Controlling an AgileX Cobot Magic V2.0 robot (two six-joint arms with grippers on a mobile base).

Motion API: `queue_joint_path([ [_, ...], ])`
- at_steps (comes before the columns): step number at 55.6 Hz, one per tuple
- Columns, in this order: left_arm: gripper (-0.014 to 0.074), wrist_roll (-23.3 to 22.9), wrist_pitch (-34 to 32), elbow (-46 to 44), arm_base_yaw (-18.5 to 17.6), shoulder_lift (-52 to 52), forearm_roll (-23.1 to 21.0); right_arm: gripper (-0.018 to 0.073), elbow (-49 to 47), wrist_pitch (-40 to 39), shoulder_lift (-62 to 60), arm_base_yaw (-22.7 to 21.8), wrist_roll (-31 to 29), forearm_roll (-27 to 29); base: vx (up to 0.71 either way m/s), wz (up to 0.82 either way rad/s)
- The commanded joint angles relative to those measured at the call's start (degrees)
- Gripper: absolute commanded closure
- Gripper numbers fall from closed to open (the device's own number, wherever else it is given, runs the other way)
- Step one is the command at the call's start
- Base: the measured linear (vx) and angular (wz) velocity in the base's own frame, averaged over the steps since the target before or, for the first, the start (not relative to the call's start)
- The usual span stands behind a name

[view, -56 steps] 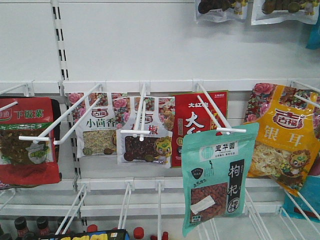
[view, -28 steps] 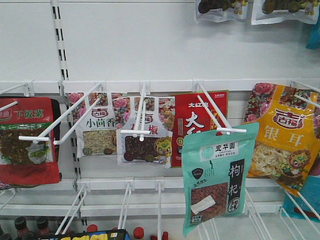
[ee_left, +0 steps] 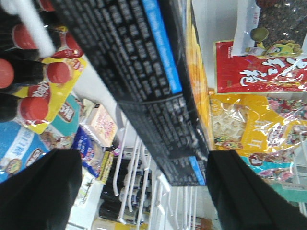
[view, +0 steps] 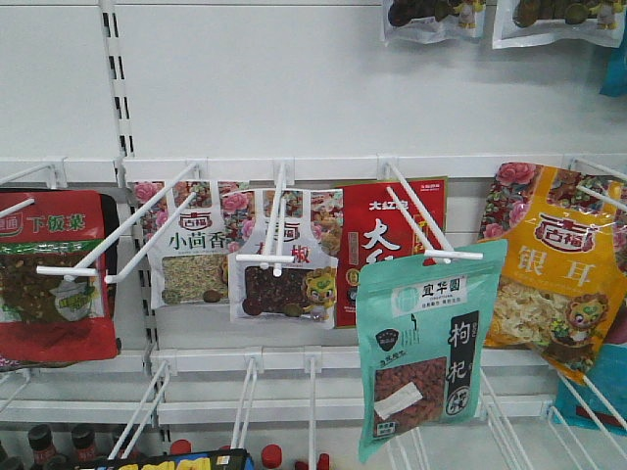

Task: Pick snacks and fruit into basket

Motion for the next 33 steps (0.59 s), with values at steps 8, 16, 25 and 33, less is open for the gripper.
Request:
queue_joint_path([
  [8,-0.0012,-0.22,-15.11,-1.58,-0.31,6.17,-3.25,0.0146,-1.82,-4.50,0.59,-0.13,-0.40,-0.13,0.00,0.00],
  [16,-0.0008,1.95,-18.61,-3.46,-0.31,9.68,-4.58,0.0146,-1.82,-4.50,0.59,-0.13,-0.40,-0.13,0.00,0.00],
  [25,0.0001,3.07,-20.02,-4.08,-0.31,12.21,-7.74,0.0146,-1.82,-4.50,0.59,-0.13,-0.35,-0.13,0.00,0.00],
  [33,0.0031,3.20,-22.50,-4.08,-0.31,14.19,-8.90,0.0146,-1.82,-4.50,0.59,-0.13,-0.35,-0.13,0.00,0.00],
])
